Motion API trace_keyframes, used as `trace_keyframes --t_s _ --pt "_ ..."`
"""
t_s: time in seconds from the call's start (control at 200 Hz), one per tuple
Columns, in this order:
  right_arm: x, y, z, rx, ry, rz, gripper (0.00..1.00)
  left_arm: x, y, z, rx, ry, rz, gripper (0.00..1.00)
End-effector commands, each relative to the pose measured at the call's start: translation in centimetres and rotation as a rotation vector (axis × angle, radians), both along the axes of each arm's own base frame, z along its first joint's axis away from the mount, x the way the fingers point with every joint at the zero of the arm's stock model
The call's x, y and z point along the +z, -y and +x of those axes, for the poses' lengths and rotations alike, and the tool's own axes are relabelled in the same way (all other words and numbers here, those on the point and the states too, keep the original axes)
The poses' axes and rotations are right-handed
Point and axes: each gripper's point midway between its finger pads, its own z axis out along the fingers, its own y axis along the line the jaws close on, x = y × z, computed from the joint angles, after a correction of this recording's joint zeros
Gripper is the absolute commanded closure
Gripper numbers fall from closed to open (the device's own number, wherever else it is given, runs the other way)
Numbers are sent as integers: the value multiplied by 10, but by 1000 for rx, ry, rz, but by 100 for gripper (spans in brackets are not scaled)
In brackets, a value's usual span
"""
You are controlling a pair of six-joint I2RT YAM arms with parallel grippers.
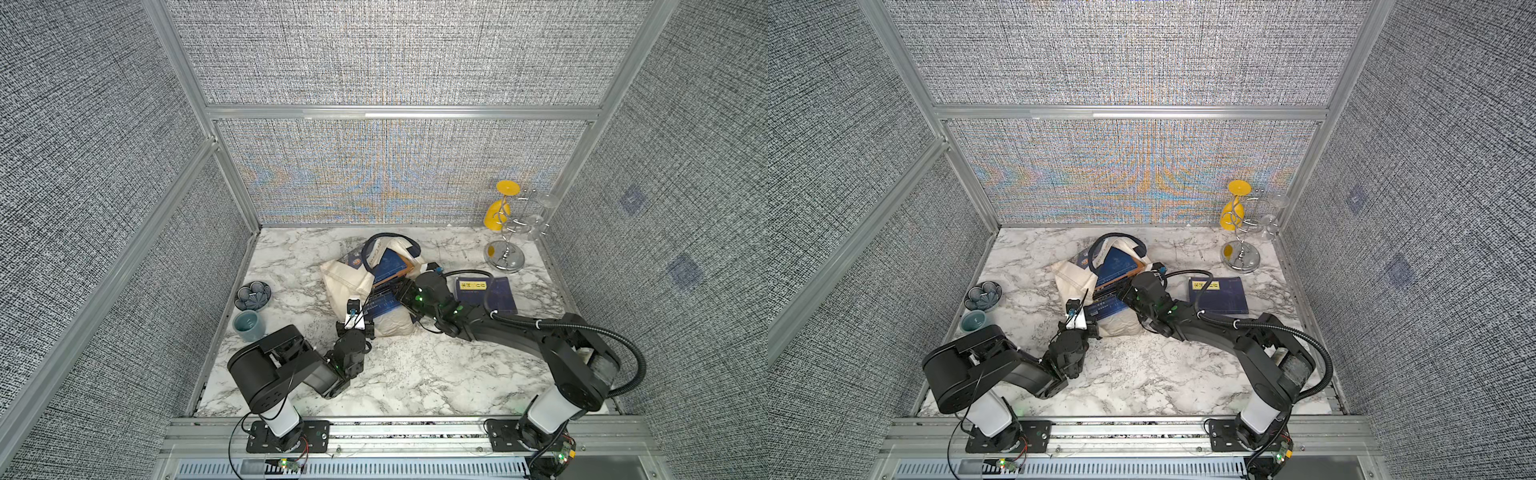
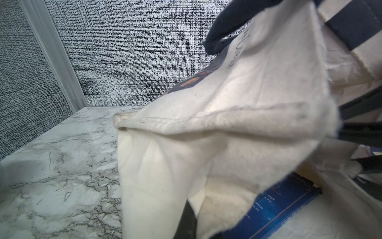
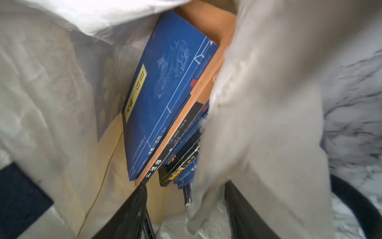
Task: Take out the books from the canvas bag
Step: Pick up the book from the canvas bag.
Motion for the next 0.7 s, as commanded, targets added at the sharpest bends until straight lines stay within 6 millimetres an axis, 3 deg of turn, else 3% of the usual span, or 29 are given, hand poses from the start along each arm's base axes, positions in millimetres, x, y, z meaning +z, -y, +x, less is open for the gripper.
trace_keyframes --t_s 0.0,0.25,0.4,0.445,0.46,0.525,0.695 --pt "23 7 -2 -57 86 -52 38 7 1 1 -2 22 -21 100" --pt "44 18 -22 -51 136 -115 38 9 2 1 -4 26 -28 100" --pt "53 3 -31 -13 176 -115 38 11 2 1 -7 28 -35 100" --pt "42 -4 -29 7 157 -122 38 10 2 1 -5 27 -34 100" --pt "51 -10 -26 10 164 -102 38 10 2 1 -6 27 -34 100" --pt "45 -24 -22 33 149 -90 38 10 2 1 -5 26 -33 100" --pt "19 -38 0 -1 76 -25 37 11 0 0 -3 28 -35 100"
